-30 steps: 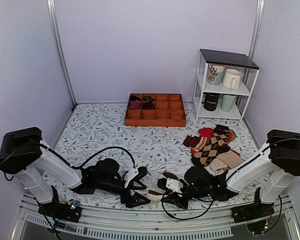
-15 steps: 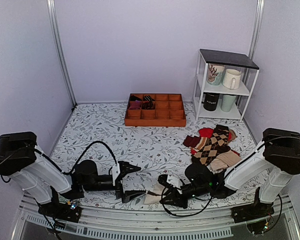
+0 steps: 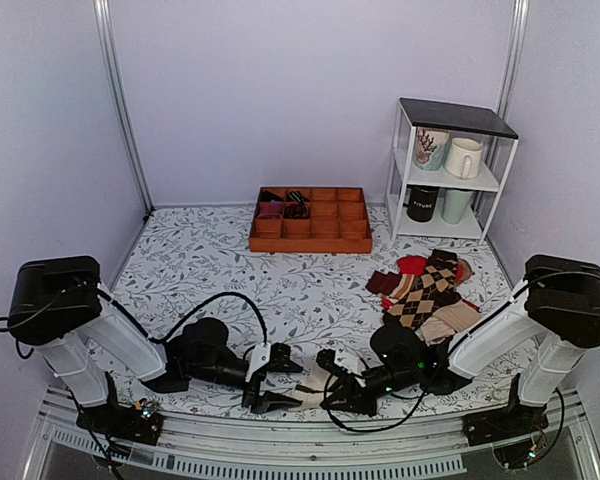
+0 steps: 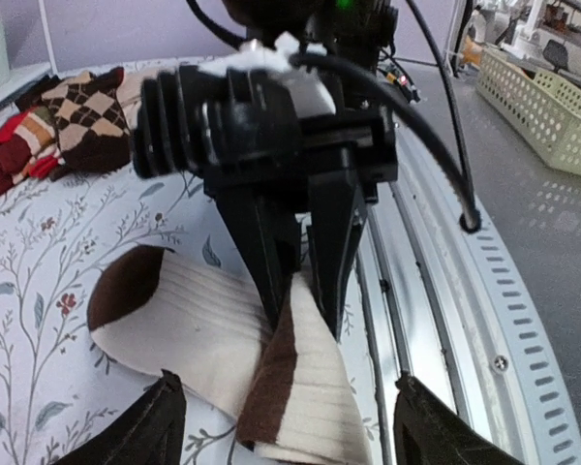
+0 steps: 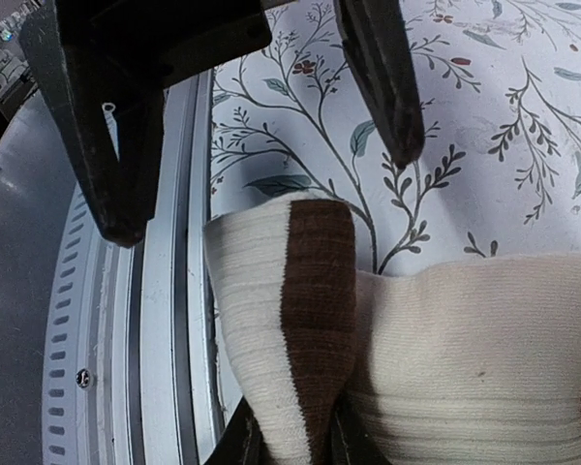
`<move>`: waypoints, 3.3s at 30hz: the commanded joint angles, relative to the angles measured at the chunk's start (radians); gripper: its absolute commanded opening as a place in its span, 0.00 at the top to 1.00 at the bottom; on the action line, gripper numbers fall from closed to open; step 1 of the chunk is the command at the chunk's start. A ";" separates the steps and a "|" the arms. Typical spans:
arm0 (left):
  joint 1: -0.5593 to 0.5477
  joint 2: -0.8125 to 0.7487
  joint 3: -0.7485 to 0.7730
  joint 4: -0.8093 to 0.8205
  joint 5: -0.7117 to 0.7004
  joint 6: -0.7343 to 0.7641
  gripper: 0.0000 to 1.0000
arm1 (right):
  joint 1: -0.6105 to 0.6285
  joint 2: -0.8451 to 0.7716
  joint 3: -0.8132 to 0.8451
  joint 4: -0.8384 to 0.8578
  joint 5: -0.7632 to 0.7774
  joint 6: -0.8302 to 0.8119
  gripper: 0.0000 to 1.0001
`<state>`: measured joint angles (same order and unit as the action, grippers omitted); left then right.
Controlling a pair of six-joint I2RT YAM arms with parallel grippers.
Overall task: Roll the socks
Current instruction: Roll the sock at the center of the board.
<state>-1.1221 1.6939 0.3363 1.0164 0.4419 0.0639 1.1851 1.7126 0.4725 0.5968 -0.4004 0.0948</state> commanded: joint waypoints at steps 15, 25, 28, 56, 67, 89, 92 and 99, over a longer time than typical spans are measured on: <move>-0.008 0.113 0.024 -0.023 -0.020 0.010 0.28 | -0.006 0.068 -0.015 -0.193 -0.034 -0.009 0.82; -0.030 0.146 0.065 -0.064 0.015 0.011 0.57 | -0.017 0.080 -0.007 -0.198 -0.053 -0.004 0.82; -0.034 0.165 0.084 -0.091 0.015 0.010 0.60 | -0.019 0.083 -0.004 -0.202 -0.059 -0.005 0.82; -0.040 0.106 0.160 -0.583 -0.051 -0.317 1.00 | -0.095 -0.272 0.084 -0.425 0.316 0.100 0.35; -0.067 0.102 0.254 -0.738 -0.153 -0.191 1.00 | -0.120 0.016 0.240 -0.438 0.268 0.101 0.84; -0.217 -0.009 0.317 -0.809 -0.450 -0.015 1.00 | -0.174 0.156 0.291 -0.483 0.315 0.173 0.88; -0.183 0.074 0.352 -0.870 -0.377 -0.103 1.00 | -0.174 0.132 0.278 -0.466 0.303 0.156 0.87; -0.109 0.110 0.269 -0.858 -0.207 -0.343 1.00 | -0.175 0.054 0.241 -0.434 0.261 0.096 0.78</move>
<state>-1.2682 1.7584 0.7036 0.2901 0.1238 -0.1211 1.0206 1.8015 0.7723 0.2409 -0.1398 0.2249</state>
